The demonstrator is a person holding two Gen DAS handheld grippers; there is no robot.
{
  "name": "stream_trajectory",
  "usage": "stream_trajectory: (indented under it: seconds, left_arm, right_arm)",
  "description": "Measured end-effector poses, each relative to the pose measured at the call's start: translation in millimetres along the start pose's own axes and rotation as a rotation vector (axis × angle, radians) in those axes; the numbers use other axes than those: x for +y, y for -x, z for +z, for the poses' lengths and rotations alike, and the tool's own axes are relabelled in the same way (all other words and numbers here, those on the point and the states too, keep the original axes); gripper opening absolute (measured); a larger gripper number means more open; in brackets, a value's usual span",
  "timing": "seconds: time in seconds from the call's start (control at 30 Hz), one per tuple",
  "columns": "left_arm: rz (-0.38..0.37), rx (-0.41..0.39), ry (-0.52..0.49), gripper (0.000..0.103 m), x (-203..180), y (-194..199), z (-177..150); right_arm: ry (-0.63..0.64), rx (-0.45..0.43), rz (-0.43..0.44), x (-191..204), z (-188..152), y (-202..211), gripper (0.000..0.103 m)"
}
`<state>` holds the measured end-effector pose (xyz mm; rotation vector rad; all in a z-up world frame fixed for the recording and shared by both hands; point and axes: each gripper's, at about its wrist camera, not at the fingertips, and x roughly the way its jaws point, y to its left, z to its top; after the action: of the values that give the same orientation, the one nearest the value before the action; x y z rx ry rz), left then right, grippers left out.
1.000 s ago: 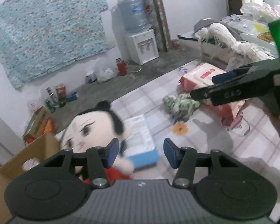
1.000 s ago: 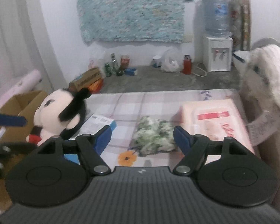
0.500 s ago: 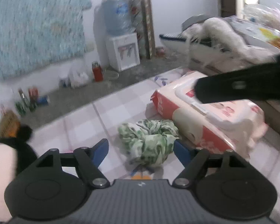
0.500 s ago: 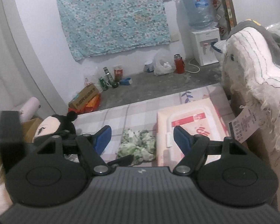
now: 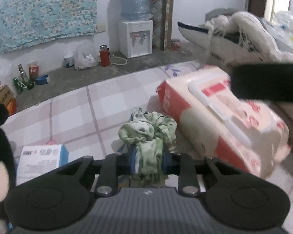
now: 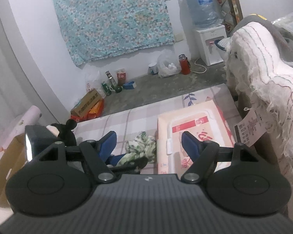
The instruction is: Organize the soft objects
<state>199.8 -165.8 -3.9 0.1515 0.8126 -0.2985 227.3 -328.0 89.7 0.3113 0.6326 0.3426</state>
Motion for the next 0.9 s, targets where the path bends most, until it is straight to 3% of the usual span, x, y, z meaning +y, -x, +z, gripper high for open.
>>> stream_trajectory:
  seconds: [0.17,0.23,0.3,0.4,0.6,0.7,0.9]
  left_arm:
    - [-0.022,0.048,-0.031,0.025,3.8,27.5,-25.0]
    - [-0.044,0.069,-0.059,0.03,6.4,44.6,-40.4]
    - [-0.059,0.076,-0.097,0.049,9.0,66.1,-56.5]
    - [-0.013,0.045,-0.113,0.066,16.2,98.6,-71.3]
    - [0.032,-0.012,-0.092,0.066,40.1,144.1,-63.2]
    - [0.082,-0.005,-0.065,0.06,51.9,138.6,-54.0]
    - [0.068,0.009,0.007,0.057,65.4,108.9,-48.6]
  right_arm:
    - [0.035,0.022,0.022,13.1,-5.2,-1.7,0.073]
    - [0.064,0.036,0.023,19.5,-8.2,-2.2,0.073]
    - [0.075,0.055,0.036,25.0,-11.3,-3.1,0.073]
    - [0.078,0.123,0.041,35.3,-18.3,-6.3,0.073]
    - [0.188,0.249,0.047,68.7,-40.1,-21.3,0.072]
    - [0.217,0.324,0.045,80.0,-53.1,-35.7,0.065]
    - [0.27,0.385,0.032,87.5,-71.5,-50.2,0.053]
